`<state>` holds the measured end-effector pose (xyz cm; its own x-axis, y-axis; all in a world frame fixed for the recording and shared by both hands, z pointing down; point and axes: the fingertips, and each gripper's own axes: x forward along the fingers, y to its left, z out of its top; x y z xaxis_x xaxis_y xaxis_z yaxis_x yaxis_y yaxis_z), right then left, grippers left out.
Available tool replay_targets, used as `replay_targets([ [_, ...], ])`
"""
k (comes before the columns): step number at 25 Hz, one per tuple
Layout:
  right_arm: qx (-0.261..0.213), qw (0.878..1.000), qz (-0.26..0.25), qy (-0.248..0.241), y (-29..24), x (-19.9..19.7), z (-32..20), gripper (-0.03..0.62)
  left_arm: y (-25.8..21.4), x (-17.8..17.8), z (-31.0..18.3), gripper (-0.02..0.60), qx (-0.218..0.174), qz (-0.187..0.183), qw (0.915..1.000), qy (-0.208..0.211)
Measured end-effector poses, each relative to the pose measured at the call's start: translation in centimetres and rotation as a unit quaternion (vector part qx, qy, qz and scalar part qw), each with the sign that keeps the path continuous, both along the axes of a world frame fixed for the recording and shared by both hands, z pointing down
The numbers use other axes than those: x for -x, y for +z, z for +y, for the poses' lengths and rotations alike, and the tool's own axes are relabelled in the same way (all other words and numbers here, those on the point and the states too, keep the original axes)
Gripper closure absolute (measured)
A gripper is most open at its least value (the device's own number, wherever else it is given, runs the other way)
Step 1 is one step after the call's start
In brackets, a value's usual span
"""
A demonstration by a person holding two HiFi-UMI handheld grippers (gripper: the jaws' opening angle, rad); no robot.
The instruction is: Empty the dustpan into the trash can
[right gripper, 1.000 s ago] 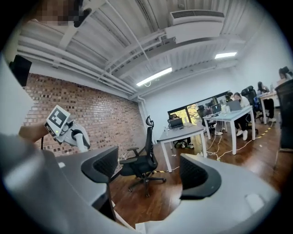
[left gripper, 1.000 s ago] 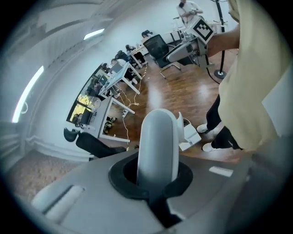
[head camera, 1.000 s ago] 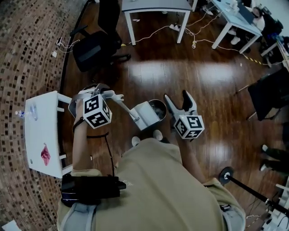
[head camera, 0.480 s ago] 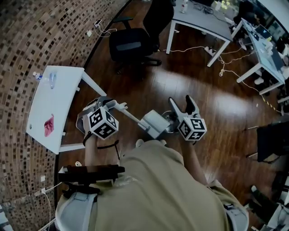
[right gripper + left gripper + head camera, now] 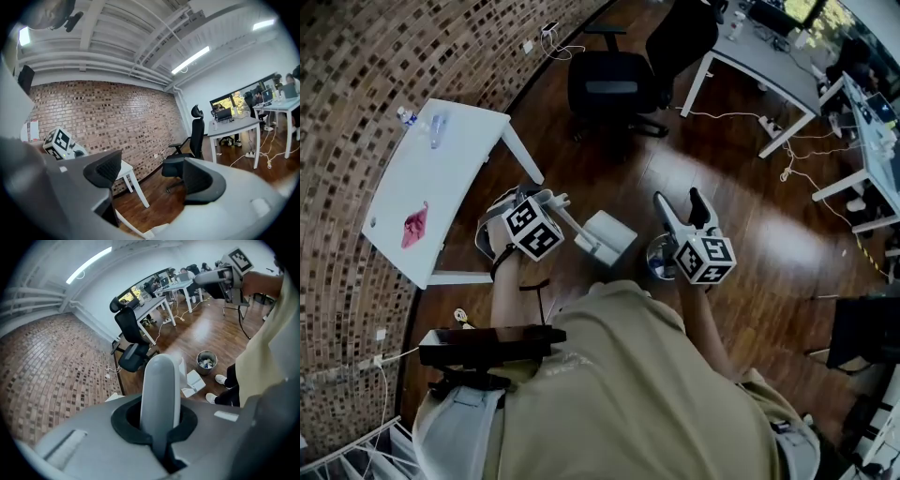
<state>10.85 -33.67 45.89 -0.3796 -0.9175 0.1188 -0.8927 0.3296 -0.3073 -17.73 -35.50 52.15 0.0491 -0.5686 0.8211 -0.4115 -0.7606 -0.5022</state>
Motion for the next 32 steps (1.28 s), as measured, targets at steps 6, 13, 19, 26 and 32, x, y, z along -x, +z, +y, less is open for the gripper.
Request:
replay_targets([
  [6, 0.006, 1.0, 0.0, -0.004, 0.8, 1.0, -0.7, 0.197, 9.2, 3.4, -0.3, 0.581, 0.03, 0.028, 0.9941, -0.1],
  [13, 0.018, 1.0, 0.003, 0.003, 1.6, 0.7, -1.1, 0.203, 16.8, 5.6, -1.3, 0.581, 0.066, 0.095, 0.969, -0.218],
  [19, 0.024, 1.0, 0.007, 0.009, 2.0, 0.1, -1.2, 0.203, 22.2, 4.1, -2.6, 0.581, 0.09, 0.143, 0.9509, -0.259],
  [26, 0.028, 0.999, 0.011, 0.012, 2.1, -0.6, -1.3, 0.203, 28.0, 0.0, -1.1, 0.581, 0.126, 0.123, 0.9605, -0.215],
  [32, 0.03, 0.999, 0.011, 0.011, 2.3, -1.5, -1.1, 0.203, 29.4, -0.9, 2.2, 0.58, 0.171, 0.13, 0.9525, -0.216],
])
